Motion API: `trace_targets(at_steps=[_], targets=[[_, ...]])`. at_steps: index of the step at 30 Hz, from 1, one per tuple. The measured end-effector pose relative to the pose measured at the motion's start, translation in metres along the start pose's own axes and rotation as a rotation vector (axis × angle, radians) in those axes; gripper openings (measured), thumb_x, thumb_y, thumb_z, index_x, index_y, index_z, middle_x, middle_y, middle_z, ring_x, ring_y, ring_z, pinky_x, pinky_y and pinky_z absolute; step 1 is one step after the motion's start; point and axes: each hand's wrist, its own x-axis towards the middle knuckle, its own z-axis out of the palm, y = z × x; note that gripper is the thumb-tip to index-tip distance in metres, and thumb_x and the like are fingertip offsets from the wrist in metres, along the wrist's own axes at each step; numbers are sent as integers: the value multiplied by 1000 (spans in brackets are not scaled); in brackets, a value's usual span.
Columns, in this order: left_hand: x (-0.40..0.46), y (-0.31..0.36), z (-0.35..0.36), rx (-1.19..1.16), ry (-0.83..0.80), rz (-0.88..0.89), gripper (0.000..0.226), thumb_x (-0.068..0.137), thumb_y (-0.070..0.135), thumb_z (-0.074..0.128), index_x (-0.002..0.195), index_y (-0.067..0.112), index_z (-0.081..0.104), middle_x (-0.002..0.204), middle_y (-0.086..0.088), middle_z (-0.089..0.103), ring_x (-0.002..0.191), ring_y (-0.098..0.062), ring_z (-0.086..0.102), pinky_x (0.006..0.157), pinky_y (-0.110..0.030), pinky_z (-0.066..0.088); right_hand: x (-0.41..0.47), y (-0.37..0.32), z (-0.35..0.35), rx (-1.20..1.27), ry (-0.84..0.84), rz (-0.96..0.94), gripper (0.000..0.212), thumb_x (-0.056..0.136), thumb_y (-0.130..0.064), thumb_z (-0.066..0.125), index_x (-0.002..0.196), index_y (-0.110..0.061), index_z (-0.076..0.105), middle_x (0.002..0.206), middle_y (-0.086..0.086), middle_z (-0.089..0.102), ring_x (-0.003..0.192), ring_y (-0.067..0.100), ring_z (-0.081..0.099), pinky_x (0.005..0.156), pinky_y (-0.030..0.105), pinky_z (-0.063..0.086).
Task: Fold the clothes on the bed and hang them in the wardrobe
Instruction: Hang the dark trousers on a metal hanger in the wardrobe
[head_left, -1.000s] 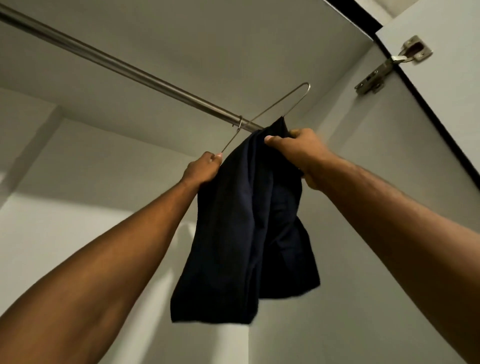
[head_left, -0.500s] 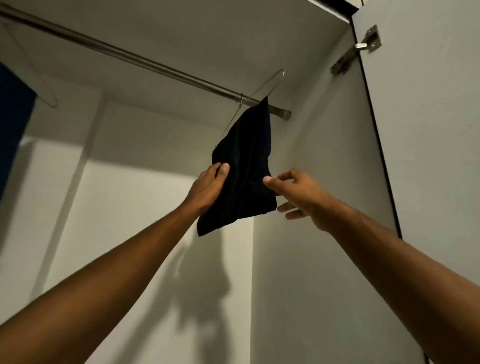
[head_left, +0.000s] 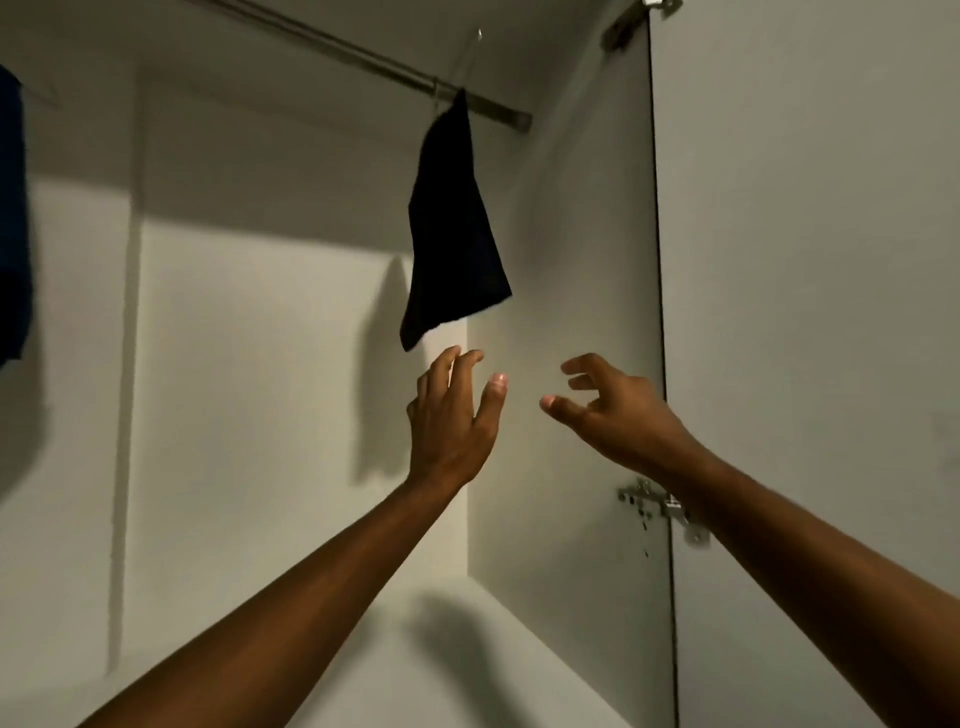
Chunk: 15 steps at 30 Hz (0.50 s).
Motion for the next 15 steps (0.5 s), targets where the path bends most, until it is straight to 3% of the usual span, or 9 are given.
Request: trace_targets(at_steps=[4, 8, 15], targets=[[-79, 18, 4, 40, -191, 13, 59, 92, 57, 36, 139, 25, 52, 156, -1, 37, 142, -19, 30, 108, -45, 30, -76, 15, 18, -266, 18, 5, 59, 96, -54, 53, 145, -26, 39, 146, 2, 52, 123, 25, 58, 101, 50, 49], [-170, 34, 1, 116, -455, 68, 55, 97, 49, 46, 147, 25, 44, 161, -4, 28, 149, -24, 21, 113, -49, 25, -167, 30, 47, -391, -5, 58, 51, 100, -35, 56, 146, -18, 41, 145, 8, 52, 125, 27, 56, 101, 45, 47], [-381, 70, -15, 63, -913, 143, 58, 95, 42, 54, 149, 24, 41, 164, -8, 22, 152, -28, 13, 118, -55, 19, -386, 52, 88, -486, -226, 325, 48, 95, -13, 58, 142, -10, 48, 140, 13, 57, 127, 34, 53, 103, 49, 45]])
